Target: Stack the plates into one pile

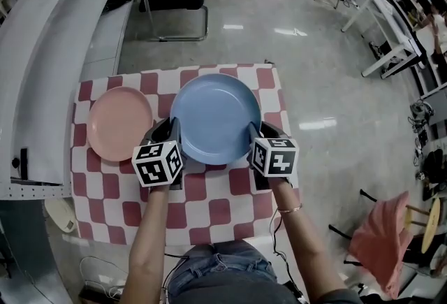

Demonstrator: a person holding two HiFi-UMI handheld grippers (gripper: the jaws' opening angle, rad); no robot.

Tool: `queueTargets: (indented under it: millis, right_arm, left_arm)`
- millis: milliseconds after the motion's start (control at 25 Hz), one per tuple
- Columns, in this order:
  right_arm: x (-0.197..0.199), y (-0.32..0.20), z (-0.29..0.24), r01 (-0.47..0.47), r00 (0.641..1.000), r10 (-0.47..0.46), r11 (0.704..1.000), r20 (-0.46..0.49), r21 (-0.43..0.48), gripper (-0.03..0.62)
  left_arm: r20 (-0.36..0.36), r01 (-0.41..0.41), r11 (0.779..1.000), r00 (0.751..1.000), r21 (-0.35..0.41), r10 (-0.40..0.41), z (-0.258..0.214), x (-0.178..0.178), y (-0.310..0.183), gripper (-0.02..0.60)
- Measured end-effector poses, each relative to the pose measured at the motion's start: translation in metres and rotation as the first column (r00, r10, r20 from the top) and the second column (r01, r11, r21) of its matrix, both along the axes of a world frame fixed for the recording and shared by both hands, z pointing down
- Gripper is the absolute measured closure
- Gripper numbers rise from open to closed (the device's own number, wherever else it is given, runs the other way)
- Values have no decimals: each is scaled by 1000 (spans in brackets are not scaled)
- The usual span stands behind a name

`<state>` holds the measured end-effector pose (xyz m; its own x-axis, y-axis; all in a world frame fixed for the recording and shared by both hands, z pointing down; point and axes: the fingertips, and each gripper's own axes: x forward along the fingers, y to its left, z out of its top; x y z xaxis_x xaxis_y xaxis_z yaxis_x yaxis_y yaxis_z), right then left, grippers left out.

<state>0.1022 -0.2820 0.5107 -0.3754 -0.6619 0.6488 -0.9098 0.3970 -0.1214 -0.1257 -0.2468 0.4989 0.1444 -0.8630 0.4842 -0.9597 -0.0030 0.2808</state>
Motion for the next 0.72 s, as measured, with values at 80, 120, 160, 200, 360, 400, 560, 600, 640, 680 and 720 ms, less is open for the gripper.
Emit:
queueTargets:
  millis: [80,120,160,200,360,400,560,600,640,680,720]
  right_arm:
    - [0,-5,6,2,1000,-2,1000,-13,-5,500]
    - [0,-7,9,2,1000,-2,1000,-18,-8,500]
    - [0,-9,12,0,1000,0,1000,-22,-12,500]
    - [-1,-11,15,-2,1000,1,1000,-25,-16,500]
    - [0,-18,26,-10,999,9,999,-44,-31,500]
    - [0,-20,28,-12,999,10,999,-49,-33,500]
    - [0,-26,32,-17,998,14,999,-62,-35,500]
    - [-1,-27,33,-16,998,14,999,-66,-36,500]
    - [-1,-28,34,-15,997,12,999,-71,-37,500]
    - [-1,-29,35,-13,997,10,999,-77,-37,500]
    - [0,-29,36,-12,996,9,999,-84,-36,500]
  left_arm:
    - [-1,-2,1000,1000,-7,2,5,0,-6,529]
    - [-2,-4,1000,1000,-10,4,8,-1,-9,529]
    - [-3,-6,1000,1000,-13,6,10,-1,-11,529]
    - [-4,-8,1000,1000,-16,8,13,-1,-13,529]
    - [2,-11,999,1000,-36,11,23,-1,-20,529]
    - [3,-11,999,1000,-39,11,25,-1,-22,528]
    - [5,-16,999,1000,-41,16,27,-1,-28,528]
    - [9,-18,999,1000,-43,19,28,-1,-30,526]
    - [12,-20,999,1000,-44,21,28,0,-31,526]
    - [15,-21,999,1000,-47,22,29,0,-32,526]
    - [17,-22,999,1000,-49,23,30,0,-32,525]
